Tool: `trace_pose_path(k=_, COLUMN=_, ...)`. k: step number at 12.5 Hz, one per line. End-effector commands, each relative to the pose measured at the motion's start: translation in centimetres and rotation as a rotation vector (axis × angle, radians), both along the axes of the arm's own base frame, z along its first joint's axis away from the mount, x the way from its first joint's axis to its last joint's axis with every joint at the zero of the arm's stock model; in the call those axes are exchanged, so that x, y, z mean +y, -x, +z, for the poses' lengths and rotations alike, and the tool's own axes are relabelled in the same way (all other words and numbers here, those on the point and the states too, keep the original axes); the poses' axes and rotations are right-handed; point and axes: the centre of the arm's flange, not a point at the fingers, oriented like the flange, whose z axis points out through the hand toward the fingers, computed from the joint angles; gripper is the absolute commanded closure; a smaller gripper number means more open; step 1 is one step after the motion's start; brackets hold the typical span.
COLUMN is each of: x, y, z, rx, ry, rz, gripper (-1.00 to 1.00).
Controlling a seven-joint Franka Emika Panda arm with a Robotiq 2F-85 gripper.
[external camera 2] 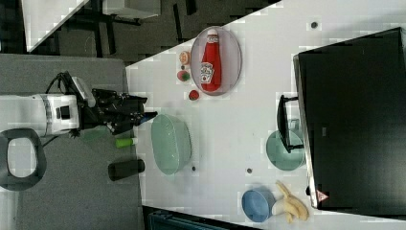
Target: Drag strainer left to right.
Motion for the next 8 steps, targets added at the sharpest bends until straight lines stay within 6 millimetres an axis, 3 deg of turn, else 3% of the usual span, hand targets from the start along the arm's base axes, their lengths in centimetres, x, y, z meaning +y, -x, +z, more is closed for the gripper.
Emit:
trace_pose_path(k=1, x=-2.4, y=16.1, z=9.5, rx=-0.031, ry=-0.011, rz=-0.146, gripper=-0.59)
trace_pose_path(k=3, x=-2.5, y=16.1, z=9.5, rx=-0.029, ry=-0.013, rz=-0.152, gripper=-0.99)
trace_pose_path(k=4, x=-1.7, y=15.9, z=9.5, rx=-0.034, ry=-0.026, rz=-0.140, gripper=-1.00)
trace_pose_path(k=5, x=-0.2, y=15.7, z=9.2, rx=-0.028, ry=-0.045, rz=-0.114, gripper=-1.00)
trace_pose_path(k=8, x=7.2, y=14.7, z=7.3, rx=0.013, ry=-0.060, rz=-0.025, gripper=-1.00)
